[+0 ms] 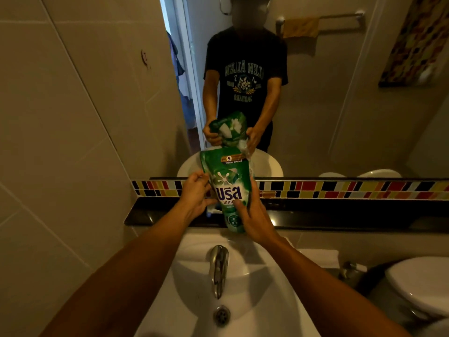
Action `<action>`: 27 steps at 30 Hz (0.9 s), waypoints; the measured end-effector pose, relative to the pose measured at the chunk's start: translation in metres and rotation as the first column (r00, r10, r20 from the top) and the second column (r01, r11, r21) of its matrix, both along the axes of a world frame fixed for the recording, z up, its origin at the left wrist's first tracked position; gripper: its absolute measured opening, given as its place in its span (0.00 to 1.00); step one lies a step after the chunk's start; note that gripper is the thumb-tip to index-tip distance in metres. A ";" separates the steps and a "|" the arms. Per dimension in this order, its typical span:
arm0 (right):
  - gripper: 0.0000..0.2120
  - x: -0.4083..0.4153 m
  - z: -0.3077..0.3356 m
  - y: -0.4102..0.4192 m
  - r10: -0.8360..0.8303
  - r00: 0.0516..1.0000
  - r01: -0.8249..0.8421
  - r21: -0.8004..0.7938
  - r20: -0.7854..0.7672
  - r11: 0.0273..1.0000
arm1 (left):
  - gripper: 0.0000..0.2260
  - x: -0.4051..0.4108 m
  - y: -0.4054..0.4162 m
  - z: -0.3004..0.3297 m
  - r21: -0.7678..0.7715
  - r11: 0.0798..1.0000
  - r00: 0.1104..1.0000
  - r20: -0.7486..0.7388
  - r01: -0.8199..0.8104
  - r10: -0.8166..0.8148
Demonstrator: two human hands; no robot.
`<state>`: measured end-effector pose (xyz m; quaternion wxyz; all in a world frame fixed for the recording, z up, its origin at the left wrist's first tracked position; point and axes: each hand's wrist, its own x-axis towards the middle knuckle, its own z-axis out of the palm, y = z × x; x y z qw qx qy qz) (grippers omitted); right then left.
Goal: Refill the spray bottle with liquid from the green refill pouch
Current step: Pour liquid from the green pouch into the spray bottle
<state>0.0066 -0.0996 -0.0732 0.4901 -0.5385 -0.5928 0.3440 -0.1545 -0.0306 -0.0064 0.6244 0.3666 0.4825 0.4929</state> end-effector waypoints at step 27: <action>0.09 -0.175 0.028 0.102 -0.065 0.987 0.054 -0.079 -0.144 0.995 | 0.03 -0.197 0.014 -0.008 0.118 0.960 0.920 -0.279 -0.253 0.276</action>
